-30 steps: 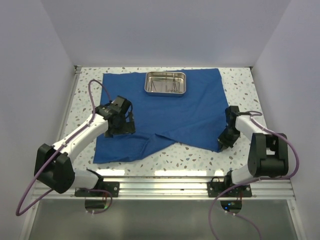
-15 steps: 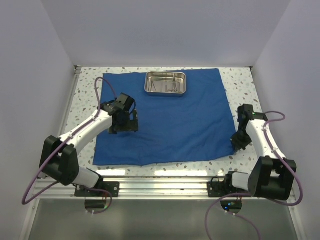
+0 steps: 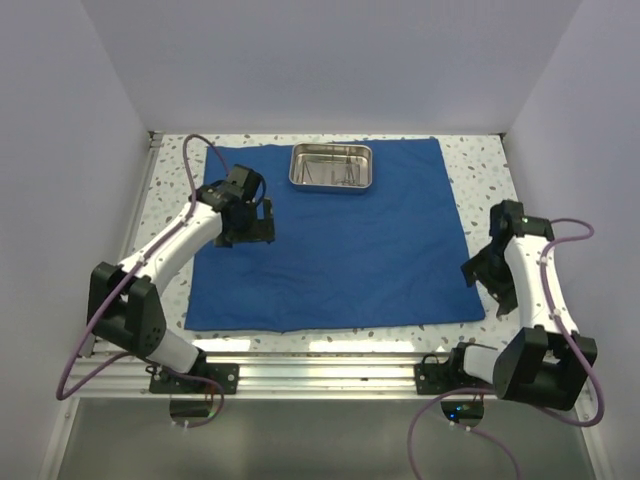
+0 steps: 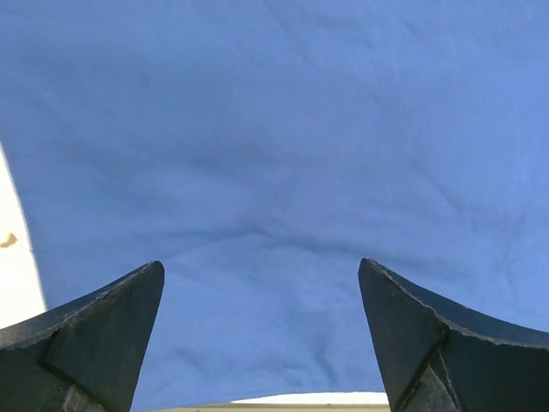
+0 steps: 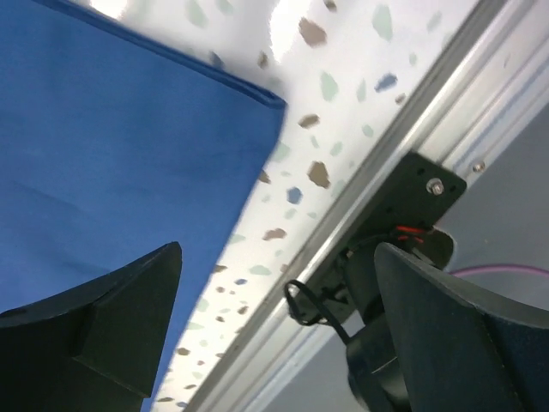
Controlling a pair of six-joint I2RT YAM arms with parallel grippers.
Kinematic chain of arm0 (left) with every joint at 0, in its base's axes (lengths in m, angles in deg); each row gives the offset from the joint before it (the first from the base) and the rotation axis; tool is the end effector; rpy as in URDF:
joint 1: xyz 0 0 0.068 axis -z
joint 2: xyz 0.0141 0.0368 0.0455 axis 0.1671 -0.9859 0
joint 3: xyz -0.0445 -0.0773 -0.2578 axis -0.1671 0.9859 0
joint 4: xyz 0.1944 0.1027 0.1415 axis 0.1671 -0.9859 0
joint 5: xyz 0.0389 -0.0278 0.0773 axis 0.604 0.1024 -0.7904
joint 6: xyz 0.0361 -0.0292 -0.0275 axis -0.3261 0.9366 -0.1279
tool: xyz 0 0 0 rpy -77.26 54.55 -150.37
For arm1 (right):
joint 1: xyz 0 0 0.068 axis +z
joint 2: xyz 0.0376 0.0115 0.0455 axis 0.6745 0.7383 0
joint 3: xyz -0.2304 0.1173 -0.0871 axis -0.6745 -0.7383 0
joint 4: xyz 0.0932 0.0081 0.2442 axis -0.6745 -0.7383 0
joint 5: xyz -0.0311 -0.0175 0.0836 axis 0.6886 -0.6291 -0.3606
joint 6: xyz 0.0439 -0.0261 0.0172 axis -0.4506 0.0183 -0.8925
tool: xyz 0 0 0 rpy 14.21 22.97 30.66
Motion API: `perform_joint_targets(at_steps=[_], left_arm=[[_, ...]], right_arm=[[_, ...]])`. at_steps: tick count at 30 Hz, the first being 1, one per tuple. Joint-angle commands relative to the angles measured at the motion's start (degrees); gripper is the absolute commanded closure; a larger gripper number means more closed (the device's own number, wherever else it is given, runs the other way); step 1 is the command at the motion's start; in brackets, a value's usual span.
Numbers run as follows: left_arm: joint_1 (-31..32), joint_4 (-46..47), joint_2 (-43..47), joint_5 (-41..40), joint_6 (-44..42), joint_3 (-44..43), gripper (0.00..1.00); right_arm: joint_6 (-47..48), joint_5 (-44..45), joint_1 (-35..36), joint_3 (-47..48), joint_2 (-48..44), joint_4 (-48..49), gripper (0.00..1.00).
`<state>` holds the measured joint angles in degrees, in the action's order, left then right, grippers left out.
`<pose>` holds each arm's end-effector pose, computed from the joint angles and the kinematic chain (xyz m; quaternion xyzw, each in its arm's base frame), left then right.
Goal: Open and lay out the surgical kit
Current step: Smooth out the surgical kit at the center of the board.
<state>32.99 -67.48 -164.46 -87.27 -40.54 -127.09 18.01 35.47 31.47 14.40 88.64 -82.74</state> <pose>0.2776 -0.1137 0.2622 -0.0845 0.9733 -0.0204 0.2125 0.1774 -0.0459 0.2583 0.4952 0.8535 -0.1473 0.0680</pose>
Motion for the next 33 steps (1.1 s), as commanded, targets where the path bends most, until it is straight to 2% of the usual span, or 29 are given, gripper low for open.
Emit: perform_joint_targets(at_steps=[1,3,6,7,8,11,16,17,20,23,27,33], left_arm=[[-5.68,-1.43,-0.47,0.36,-3.88,-4.2,0.0],[-9.73,-1.27,-0.65,1.85,-5.2,-6.31,0.0],[-12.21,-0.48,-0.82,1.15,-6.69,-9.38,0.0],[-13.0,0.92,-1.43,1.06,-7.66,-10.09,0.0],[-13.35,1.19,-2.31,-0.51,-7.67,-12.18,0.0],[-15.37,3.74,-7.22,2.0,-7.4,-16.75,0.0],[-22.22,9.61,-18.65,8.6,-8.9,-26.26,0.0],[-23.36,11.46,-20.06,14.19,-8.9,-27.22,0.0],[-29.52,21.13,-24.1,22.83,-9.51,-26.62,0.0],[-31.63,25.63,-29.55,24.96,-10.83,-29.15,0.0],[-33.13,27.65,-38.33,24.97,-10.83,-33.46,0.0],[-34.62,30.9,-47.12,24.7,-10.39,-39.35,0.0]], right_arm=[[-0.4,3.82,-0.13,9.66,1.8,0.42,0.01],[0.64,1.73,-0.13,12.76,3.55,2.78,0.01],[4.32,-5.2,-0.13,17.25,6.19,10.24,0.01],[5.91,-8.45,-0.13,17.69,9.07,13.66,0.02],[7.4,-16.49,-0.13,18.04,11.1,19.87,0.04],[9.09,-23.22,0.04,25.14,22.43,21.69,0.06],[13.21,-24.57,0.66,39.28,36.42,23.01,0.05],[13.31,-23.52,0.74,40.71,39.74,24.23,0.05],[13.58,-26.58,0.66,43.79,43.72,28.44,0.05],[12.7,-28.34,0.83,45.9,47.24,31.87,0.06],[9.36,-29.14,1.1,38.71,46.45,45.49,0.06],[12.68,-21.77,1.01,42.12,52.16,44.81,0.06]])
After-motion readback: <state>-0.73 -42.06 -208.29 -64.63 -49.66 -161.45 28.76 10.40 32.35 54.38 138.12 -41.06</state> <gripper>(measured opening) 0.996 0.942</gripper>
